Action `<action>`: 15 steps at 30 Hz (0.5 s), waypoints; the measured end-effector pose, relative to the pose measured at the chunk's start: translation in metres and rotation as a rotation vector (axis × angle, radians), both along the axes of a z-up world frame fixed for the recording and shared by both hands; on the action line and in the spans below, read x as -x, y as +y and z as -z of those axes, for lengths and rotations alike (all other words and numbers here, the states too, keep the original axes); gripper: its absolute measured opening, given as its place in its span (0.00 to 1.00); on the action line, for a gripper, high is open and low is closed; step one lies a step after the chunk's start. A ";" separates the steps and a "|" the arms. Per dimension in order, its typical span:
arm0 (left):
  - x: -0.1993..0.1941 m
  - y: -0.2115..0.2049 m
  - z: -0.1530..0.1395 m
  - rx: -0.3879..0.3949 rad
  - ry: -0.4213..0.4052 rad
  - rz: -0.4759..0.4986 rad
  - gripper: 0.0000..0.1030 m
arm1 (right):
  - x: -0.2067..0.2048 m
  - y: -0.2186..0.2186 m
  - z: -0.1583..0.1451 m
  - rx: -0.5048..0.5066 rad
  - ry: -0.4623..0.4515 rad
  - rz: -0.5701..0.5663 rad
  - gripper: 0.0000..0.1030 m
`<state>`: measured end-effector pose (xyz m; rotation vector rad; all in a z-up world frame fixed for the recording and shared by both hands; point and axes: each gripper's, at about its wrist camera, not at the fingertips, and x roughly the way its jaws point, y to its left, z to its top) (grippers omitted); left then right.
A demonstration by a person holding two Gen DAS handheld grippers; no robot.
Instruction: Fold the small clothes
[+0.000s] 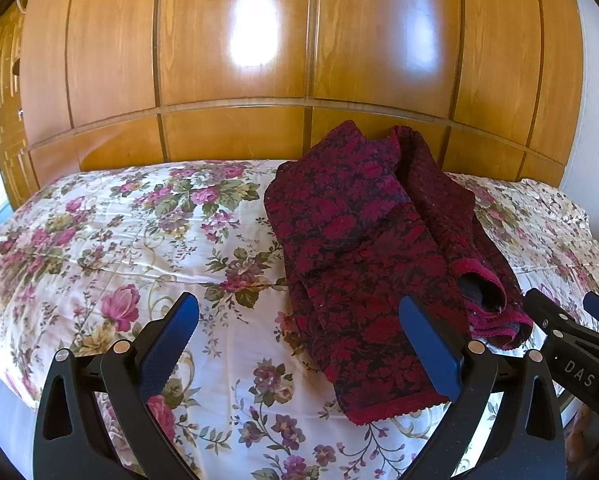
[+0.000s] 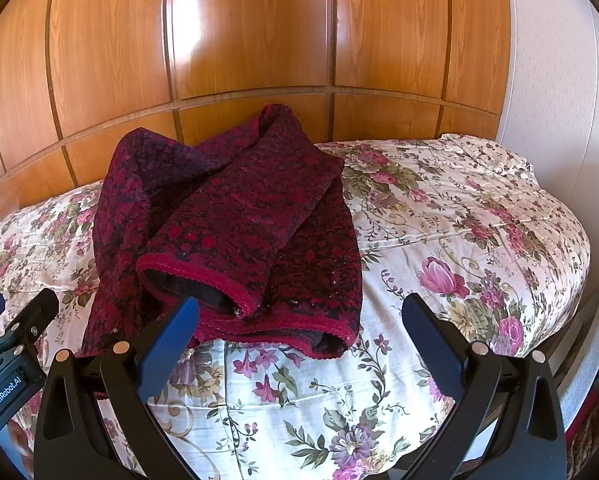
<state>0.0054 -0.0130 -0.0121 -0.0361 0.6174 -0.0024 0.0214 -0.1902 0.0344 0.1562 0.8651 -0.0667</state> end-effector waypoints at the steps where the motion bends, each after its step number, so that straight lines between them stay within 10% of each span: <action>1: 0.000 0.000 0.000 0.000 0.000 0.001 0.96 | 0.000 0.000 0.000 0.000 -0.001 0.000 0.98; 15: -0.001 -0.002 0.003 0.063 0.018 0.096 0.96 | 0.000 -0.004 0.000 0.000 -0.001 0.006 0.98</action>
